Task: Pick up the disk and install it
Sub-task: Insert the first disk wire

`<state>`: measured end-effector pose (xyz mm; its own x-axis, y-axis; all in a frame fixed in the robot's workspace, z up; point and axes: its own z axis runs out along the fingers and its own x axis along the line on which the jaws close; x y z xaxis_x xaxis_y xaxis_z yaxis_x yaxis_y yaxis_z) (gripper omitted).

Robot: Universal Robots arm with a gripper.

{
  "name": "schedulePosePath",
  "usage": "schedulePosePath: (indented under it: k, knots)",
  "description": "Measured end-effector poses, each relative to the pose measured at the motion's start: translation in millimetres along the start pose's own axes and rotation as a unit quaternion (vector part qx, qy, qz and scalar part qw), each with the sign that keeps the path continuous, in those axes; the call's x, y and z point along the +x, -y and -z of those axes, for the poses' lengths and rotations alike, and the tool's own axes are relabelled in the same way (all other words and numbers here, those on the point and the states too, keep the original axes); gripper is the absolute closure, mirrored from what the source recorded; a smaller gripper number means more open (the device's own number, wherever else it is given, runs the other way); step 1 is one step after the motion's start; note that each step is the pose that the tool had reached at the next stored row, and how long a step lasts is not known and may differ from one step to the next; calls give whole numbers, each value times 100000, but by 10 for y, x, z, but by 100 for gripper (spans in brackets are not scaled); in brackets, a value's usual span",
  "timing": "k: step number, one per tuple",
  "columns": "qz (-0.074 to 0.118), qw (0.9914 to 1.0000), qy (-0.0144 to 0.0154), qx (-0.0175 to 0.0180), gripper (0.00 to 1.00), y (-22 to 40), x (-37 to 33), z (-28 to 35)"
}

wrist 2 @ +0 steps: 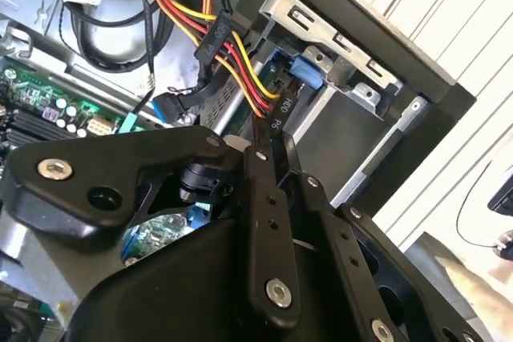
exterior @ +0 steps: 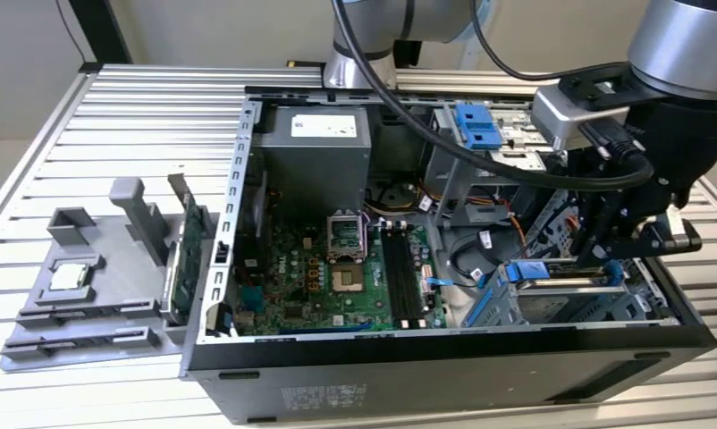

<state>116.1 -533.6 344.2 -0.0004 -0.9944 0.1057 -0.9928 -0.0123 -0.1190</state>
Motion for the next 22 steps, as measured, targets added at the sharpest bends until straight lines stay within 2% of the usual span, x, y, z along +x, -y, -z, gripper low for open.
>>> schedulePosePath:
  k: [1,4,8,16,22]
  knots:
    - [-102,100000,-11,141,100,-7,0,1]
    - [-116,100000,-7,192,100,-10,-1,-2]
    - [-135,99999,-18,403,100,-45,-3,-10]
    - [-175,99997,3,747,100,-46,-22,-13]
    - [-177,99997,4,766,100,-48,-28,-24]
